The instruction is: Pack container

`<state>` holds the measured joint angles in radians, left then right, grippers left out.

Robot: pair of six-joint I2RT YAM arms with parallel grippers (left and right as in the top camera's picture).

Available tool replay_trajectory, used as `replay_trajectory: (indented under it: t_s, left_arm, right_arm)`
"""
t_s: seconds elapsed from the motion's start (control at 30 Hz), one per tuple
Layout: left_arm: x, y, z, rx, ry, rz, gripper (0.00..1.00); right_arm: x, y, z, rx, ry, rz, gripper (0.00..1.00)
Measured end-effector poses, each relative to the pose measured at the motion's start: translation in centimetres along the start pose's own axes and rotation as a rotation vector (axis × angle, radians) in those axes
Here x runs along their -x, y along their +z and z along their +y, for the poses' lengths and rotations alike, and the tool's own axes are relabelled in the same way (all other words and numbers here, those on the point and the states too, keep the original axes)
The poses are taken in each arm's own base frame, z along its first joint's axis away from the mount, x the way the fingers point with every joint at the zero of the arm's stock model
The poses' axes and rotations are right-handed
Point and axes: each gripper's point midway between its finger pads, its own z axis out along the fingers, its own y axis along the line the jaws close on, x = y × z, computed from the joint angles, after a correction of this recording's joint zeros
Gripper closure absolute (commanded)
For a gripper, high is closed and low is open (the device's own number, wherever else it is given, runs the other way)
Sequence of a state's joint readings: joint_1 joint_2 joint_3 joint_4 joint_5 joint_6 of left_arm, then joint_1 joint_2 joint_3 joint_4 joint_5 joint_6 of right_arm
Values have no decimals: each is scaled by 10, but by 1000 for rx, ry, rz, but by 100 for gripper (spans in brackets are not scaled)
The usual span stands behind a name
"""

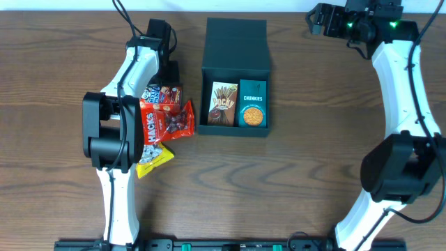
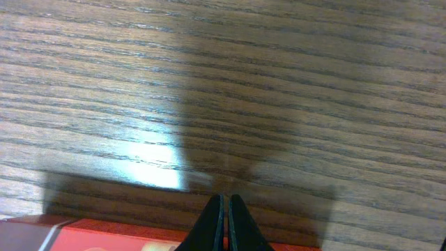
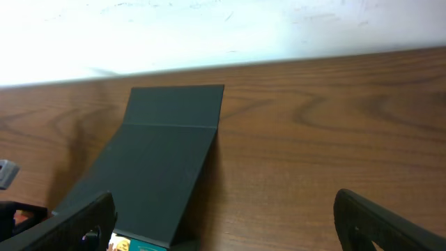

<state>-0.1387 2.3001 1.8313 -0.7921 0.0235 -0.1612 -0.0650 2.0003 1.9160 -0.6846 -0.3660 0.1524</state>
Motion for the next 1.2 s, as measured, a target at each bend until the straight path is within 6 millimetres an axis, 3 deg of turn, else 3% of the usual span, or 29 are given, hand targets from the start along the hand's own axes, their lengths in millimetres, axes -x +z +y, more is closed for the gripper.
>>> replay_trajectory:
  t_s: [0.17, 0.33, 0.37, 0.4, 0.43, 0.47, 0.53, 0.6, 0.63, 0.73, 0.77, 0.9, 1.0, 1.2]
  left_arm:
    - [3, -7, 0, -2, -158, -6, 94]
    - [9, -48, -1, -25, -439, -50, 94]
    - [12, -65, -1, -42, -519, -73, 84]
    - [17, -76, -3, -60, -556, -94, 67]
    - [21, -84, -5, -82, -584, -112, 63]
    - [25, -91, -7, -104, -610, -125, 68]
    - [29, -100, -16, -161, -646, -124, 90]
    - [24, -101, -24, -205, -660, -84, 94]
    - [23, -101, -28, -220, -667, -69, 87]
    - [20, -104, -40, -286, -683, -25, 17]
    - [19, -105, -44, -307, -686, -10, 4]
    - [15, -108, -56, -368, -707, 37, 20]
    - [8, -108, -57, -365, -753, 77, 24]
    - [-60, -103, -23, -51, -1088, 290, 21]
  right_arm:
    - [0, 0, 0, 0, 0, 0, 1]
    - [0, 0, 0, 0, 0, 0, 1]
    - [-1, 0, 0, 0, 1, 2, 1]
    - [-1, 0, 0, -1, 2, 4, 1]
    - [-1, 0, 0, 0, 2, 5, 1]
    - [-1, 0, 0, -1, 2, 5, 1]
    - [-2, 0, 0, -1, 2, 6, 1]
    - [-2, 0, 0, -1, 2, 6, 1]
    - [-2, 0, 0, -1, 2, 6, 1]
    - [-2, 0, 0, -1, 3, 7, 1]
    - [-2, 0, 0, -1, 3, 7, 1]
    - [-2, 0, 0, -1, 3, 8, 1]
    - [-2, 0, 0, -2, 4, 10, 1]
    - [-7, 0, -1, -4, 11, 29, 1]
